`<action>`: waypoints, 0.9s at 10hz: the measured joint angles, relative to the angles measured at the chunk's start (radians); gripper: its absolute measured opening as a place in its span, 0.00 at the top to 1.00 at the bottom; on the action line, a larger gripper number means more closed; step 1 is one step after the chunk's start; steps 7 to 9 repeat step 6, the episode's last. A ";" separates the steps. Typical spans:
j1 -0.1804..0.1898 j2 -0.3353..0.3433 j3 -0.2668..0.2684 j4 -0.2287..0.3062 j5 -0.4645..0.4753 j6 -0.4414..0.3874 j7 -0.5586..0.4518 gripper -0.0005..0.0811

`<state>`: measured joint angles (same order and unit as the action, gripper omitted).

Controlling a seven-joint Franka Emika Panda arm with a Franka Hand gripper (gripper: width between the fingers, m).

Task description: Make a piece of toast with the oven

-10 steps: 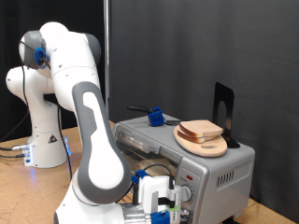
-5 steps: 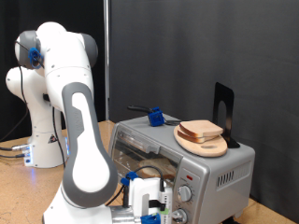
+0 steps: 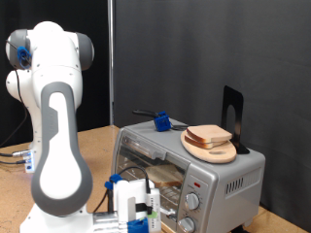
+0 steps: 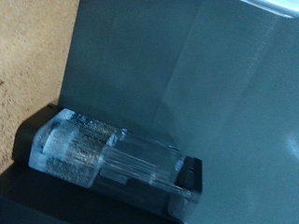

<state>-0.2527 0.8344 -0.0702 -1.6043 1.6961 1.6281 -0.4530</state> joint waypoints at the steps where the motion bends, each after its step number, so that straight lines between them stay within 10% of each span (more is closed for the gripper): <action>1: -0.011 -0.007 -0.005 0.000 -0.005 -0.020 0.003 0.59; 4: -0.028 -0.027 -0.038 -0.001 -0.068 -0.070 0.024 0.21; 9: -0.027 -0.028 -0.059 -0.001 -0.124 -0.072 0.080 0.16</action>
